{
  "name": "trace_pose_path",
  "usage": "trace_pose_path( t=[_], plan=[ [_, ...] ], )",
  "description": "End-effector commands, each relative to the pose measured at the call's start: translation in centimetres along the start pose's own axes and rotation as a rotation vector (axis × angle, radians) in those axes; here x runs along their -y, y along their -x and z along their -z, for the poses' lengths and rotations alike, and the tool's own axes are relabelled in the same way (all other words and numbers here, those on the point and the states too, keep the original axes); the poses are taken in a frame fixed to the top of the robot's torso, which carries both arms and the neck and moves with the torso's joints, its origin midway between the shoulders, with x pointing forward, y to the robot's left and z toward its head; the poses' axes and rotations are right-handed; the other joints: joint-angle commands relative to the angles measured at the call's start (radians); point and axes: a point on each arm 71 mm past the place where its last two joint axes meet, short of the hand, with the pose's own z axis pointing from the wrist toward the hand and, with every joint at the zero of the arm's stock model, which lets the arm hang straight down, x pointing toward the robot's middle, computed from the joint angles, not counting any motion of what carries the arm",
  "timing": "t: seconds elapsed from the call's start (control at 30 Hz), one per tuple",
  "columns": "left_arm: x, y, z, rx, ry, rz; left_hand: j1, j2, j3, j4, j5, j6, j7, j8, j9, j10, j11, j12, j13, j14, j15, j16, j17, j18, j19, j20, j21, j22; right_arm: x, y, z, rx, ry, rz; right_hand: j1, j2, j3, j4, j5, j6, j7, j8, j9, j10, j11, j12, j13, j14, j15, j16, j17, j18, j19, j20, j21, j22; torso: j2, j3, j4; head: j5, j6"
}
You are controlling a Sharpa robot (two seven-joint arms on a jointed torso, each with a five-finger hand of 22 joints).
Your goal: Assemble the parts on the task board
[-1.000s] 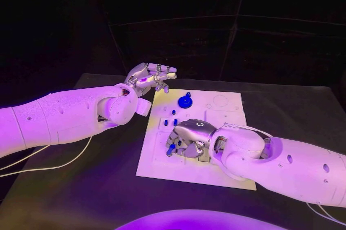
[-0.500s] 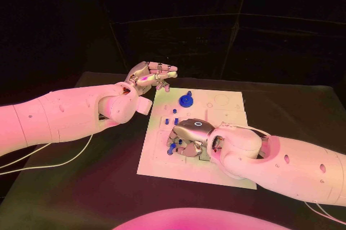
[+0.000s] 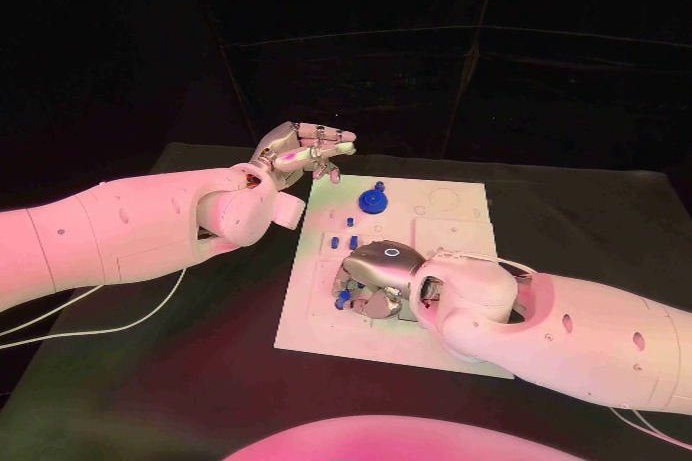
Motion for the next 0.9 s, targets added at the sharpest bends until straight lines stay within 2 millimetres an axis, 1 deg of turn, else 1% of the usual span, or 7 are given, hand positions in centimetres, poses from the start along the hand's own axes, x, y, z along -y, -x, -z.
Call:
trace_pose_path(
  t=[0.03,0.17,0.27,0.33,0.63,0.77,0.9],
  plan=[
    [0.1,-0.1,0.0,-0.011,-0.006,0.008,-0.006,0.004,-0.006,-0.002,0.002,-0.008,0.000,0.004,0.000,-0.006,0.001,0.001,0.001,-0.008,-0.001,-0.004,-0.001,0.014,-0.004,0.003,-0.005,-0.001,-0.1,-0.3,-0.1,-0.011,-0.001,0.028,-0.018,-0.001,0.004,0.002,0.008,-0.011,0.000,-0.005,-0.002,-0.007,0.003,-0.010,-0.002,-0.001,0.009,0.004,-0.002,-0.017,-0.006,0.003,-0.005,-0.003,0.000,-0.0005,0.0002,0.000,-0.002],
    [0.1,-0.1,0.0,-0.011,-0.006,0.008,-0.006,0.004,-0.006,-0.002,0.002,-0.008,0.000,0.004,0.000,-0.006,0.001,0.001,0.001,-0.008,-0.001,-0.004,-0.001,0.014,-0.004,0.003,-0.005,-0.001,-0.3,-0.2,-0.2,-0.005,0.006,0.027,-0.046,-0.021,-0.006,0.010,0.024,-0.025,0.006,-0.009,-0.003,-0.034,0.011,-0.027,-0.003,-0.005,0.016,-0.002,-0.015,-0.013,-0.019,0.008,-0.017,-0.018,0.000,-0.0005,0.0007,0.000,-0.003],
    [0.1,-0.1,0.0,-0.011,-0.005,0.008,-0.006,0.004,-0.006,-0.002,0.002,-0.008,0.000,0.004,0.000,-0.006,0.001,0.001,0.001,-0.008,-0.001,-0.004,-0.001,0.014,-0.004,0.003,-0.005,-0.001,-0.4,-0.1,-0.2,0.011,0.011,0.018,-0.073,-0.044,-0.026,0.019,0.034,-0.052,0.017,-0.011,-0.004,-0.085,0.025,-0.044,-0.004,-0.019,0.028,-0.022,-0.049,-0.003,-0.055,0.017,-0.052,-0.061,0.000,-0.0002,0.0005,0.001,-0.003],
    [0.1,-0.1,0.0,-0.011,-0.005,0.008,-0.006,0.004,-0.006,-0.002,0.002,-0.008,0.000,0.004,0.000,-0.006,0.001,0.001,0.001,-0.008,-0.001,-0.004,-0.001,0.014,-0.004,0.003,-0.005,-0.001,-0.5,0.0,-0.2,0.024,0.014,0.012,-0.080,-0.051,-0.041,0.019,0.036,-0.082,0.016,-0.012,-0.005,-0.119,0.029,-0.043,-0.003,-0.029,0.032,-0.035,-0.069,0.005,-0.078,0.023,-0.076,-0.090,0.000,-0.0002,0.0005,0.001,-0.003],
    [0.1,-0.1,0.0,-0.014,-0.001,0.009,-0.007,0.004,-0.007,-0.002,0.002,-0.009,0.000,0.005,0.000,-0.007,0.002,0.002,0.002,-0.008,0.000,-0.004,-0.002,0.014,-0.004,0.003,-0.006,-0.002,-0.5,0.4,0.1,0.093,0.016,-0.011,-0.080,-0.049,-0.103,0.011,0.042,-0.145,0.018,-0.009,-0.002,-0.218,0.037,-0.022,0.002,-0.058,0.039,-0.061,-0.114,0.021,-0.133,0.032,-0.140,-0.163,0.000,0.0001,-0.0002,0.000,-0.004],
    [0.1,-0.1,0.0,-0.013,-0.001,0.008,-0.008,0.003,-0.008,-0.002,0.002,-0.011,0.000,0.005,0.000,-0.010,0.002,0.003,0.001,-0.009,0.000,-0.004,-0.003,0.014,-0.004,0.003,-0.006,-0.002,-0.6,0.5,0.5,0.128,0.024,-0.028,-0.079,-0.046,-0.118,0.010,0.046,-0.148,0.020,-0.007,-0.001,-0.232,0.039,-0.011,0.003,-0.062,0.041,-0.062,-0.118,0.023,-0.138,0.033,-0.148,-0.171,0.000,0.0009,-0.0005,0.000,-0.003],
    [0.1,-0.1,0.0,-0.014,-0.001,0.009,-0.008,0.003,-0.008,-0.002,0.002,-0.011,0.000,0.005,0.000,-0.010,0.002,0.003,0.001,-0.009,0.000,-0.004,-0.003,0.014,-0.004,0.003,-0.006,-0.002,-0.6,0.7,1.0,0.158,0.034,-0.050,-0.079,-0.044,-0.129,0.010,0.051,-0.146,0.022,-0.006,0.000,-0.233,0.040,0.002,0.005,-0.062,0.042,-0.060,-0.117,0.023,-0.139,0.034,-0.150,-0.173,-0.001,0.0004,-0.0002,-0.002,-0.001]
  ],
)
